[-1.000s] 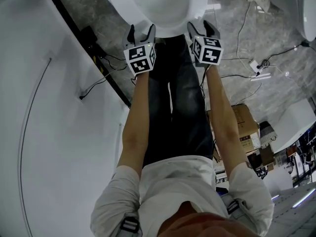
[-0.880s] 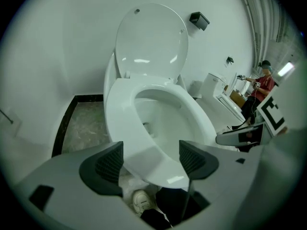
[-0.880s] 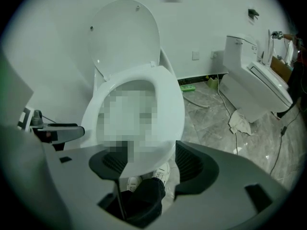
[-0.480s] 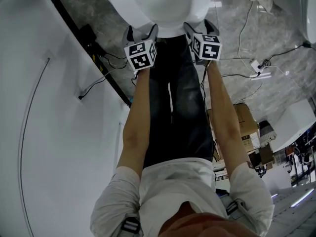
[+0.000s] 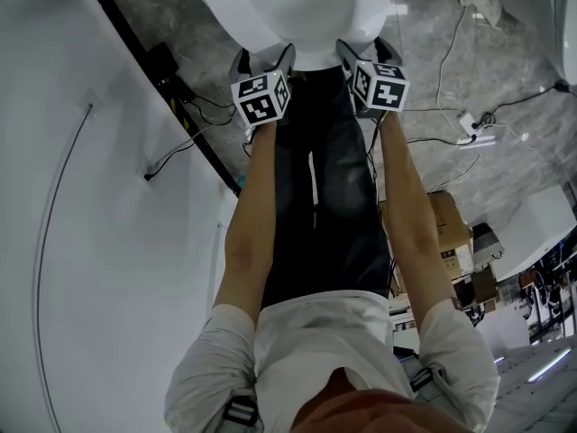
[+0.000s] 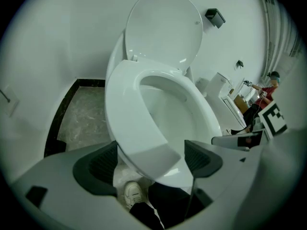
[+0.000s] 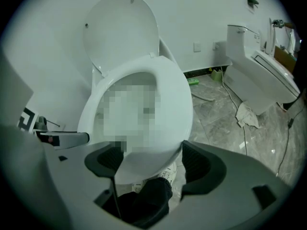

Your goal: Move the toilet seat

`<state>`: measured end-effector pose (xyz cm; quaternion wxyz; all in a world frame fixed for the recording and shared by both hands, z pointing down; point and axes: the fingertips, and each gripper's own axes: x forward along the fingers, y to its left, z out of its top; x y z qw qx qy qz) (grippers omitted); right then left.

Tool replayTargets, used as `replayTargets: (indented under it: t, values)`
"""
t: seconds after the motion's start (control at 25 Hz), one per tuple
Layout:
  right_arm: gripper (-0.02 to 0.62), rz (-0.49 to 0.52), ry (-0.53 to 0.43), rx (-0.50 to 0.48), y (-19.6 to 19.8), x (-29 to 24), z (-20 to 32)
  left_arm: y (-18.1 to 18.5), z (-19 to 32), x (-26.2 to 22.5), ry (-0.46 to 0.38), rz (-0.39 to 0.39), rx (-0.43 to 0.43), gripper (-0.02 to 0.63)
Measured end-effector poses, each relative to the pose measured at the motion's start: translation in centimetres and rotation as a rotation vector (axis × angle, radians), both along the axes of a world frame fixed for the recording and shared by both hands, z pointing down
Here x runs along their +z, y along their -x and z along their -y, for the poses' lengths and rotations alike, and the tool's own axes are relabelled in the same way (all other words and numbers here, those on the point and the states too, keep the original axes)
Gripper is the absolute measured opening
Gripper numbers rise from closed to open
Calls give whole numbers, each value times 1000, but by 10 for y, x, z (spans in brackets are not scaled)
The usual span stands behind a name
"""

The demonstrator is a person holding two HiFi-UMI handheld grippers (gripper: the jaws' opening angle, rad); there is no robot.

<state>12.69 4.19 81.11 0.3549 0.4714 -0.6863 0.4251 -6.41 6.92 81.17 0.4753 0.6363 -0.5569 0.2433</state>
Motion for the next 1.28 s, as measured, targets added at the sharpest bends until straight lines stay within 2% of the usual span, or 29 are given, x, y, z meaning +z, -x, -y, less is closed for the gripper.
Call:
replayTargets:
  t: [0.2, 0.44, 0.76, 1.28]
  values:
    - [383, 9, 1, 29, -2, -6, 2, -2, -2, -3, 2, 0, 43, 430]
    - [383, 5, -33, 36, -2, -22, 1, 0, -2, -18, -25, -5, 21, 430]
    - [382, -2, -89, 28, -2, -47, 0, 0, -2, -40, -59, -3, 43, 428]
    - [380, 17, -165, 48, -1, -90, 5, 2, 4, -80, -123, -25, 7, 430]
